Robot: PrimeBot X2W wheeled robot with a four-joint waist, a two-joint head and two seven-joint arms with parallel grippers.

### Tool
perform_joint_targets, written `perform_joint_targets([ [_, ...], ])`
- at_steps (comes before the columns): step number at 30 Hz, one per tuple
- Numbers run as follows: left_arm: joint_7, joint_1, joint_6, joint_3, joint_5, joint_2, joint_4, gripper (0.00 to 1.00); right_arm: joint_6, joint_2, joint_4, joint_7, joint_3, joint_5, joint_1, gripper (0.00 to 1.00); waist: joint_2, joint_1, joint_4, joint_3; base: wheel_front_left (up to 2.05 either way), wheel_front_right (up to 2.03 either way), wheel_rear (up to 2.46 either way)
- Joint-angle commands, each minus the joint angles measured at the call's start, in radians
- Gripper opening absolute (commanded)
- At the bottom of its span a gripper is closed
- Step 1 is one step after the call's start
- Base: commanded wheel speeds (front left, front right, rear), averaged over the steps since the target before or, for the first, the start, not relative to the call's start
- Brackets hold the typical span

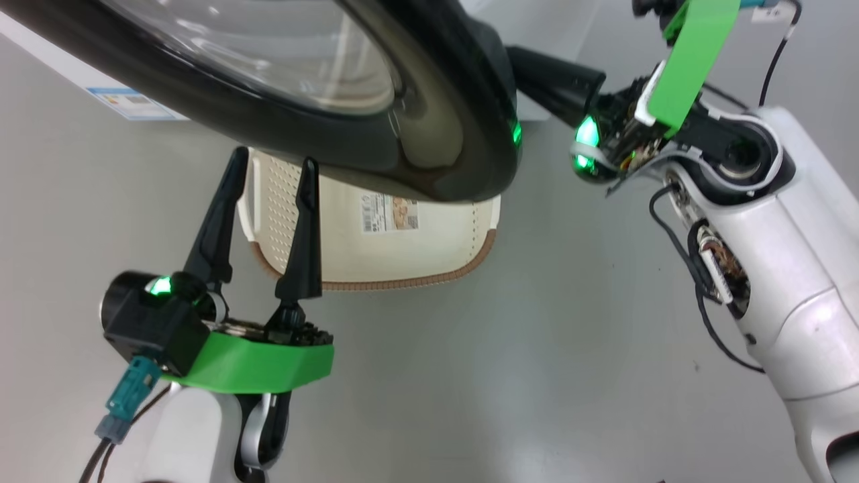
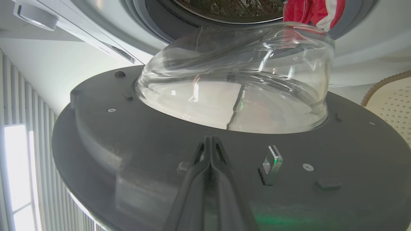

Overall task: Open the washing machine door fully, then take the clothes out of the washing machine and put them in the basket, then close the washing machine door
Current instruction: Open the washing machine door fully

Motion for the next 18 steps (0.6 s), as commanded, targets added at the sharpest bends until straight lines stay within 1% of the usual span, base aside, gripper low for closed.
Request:
perform_joint_targets([
  [1, -0.005, 0.030, 0.012, 0.030, -0.008, 0.018, -0.013, 1.00, 0.001, 0.022, -0.026, 0.012, 0.010, 0.008, 0.041, 0.00, 0.0000, 0.0000, 0.026, -0.045, 0.00, 0.00, 0.00],
  [12, -0.005, 0.081, 0.016, 0.022, -0.033, 0.018, 0.010, 1.00, 0.001, 0.018, -0.035, 0.019, 0.028, 0.016, 0.141, 0.00, 0.0000, 0.0000, 0.088, -0.142, 0.00, 0.00, 0.00],
  [18, -0.005, 0.104, 0.016, 0.019, -0.043, 0.018, 0.014, 1.00, 0.001, 0.020, -0.038, 0.021, 0.047, 0.021, 0.177, 0.00, 0.0000, 0.0000, 0.121, -0.175, 0.00, 0.00, 0.00],
])
